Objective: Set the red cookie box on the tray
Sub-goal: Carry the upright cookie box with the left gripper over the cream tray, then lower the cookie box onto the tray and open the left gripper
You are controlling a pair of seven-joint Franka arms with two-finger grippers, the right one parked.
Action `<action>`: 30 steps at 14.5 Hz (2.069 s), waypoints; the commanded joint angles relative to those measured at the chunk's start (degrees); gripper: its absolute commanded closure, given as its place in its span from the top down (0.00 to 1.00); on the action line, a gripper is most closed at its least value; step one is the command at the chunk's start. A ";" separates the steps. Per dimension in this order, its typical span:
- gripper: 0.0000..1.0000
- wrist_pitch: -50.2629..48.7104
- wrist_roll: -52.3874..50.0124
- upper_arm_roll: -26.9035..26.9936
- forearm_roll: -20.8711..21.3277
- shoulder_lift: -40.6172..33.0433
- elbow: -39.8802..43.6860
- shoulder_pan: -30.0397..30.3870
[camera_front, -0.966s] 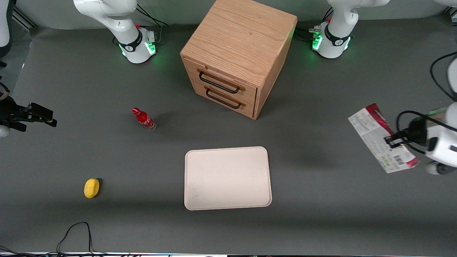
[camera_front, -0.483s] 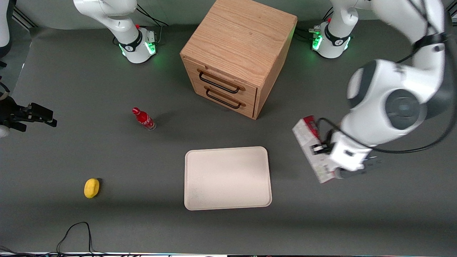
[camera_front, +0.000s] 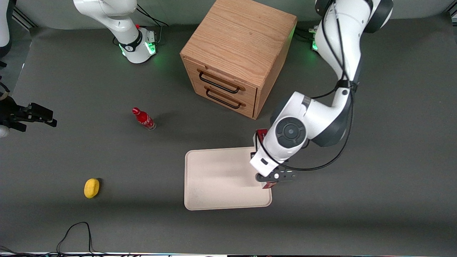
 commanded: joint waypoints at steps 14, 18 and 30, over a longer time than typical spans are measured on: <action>0.00 7.11 2.44 0.82 1.48 8.49 2.66 -1.38; 0.66 8.52 2.53 0.82 1.66 8.49 1.52 -1.37; 1.00 2.41 2.27 1.26 2.10 4.20 0.74 0.64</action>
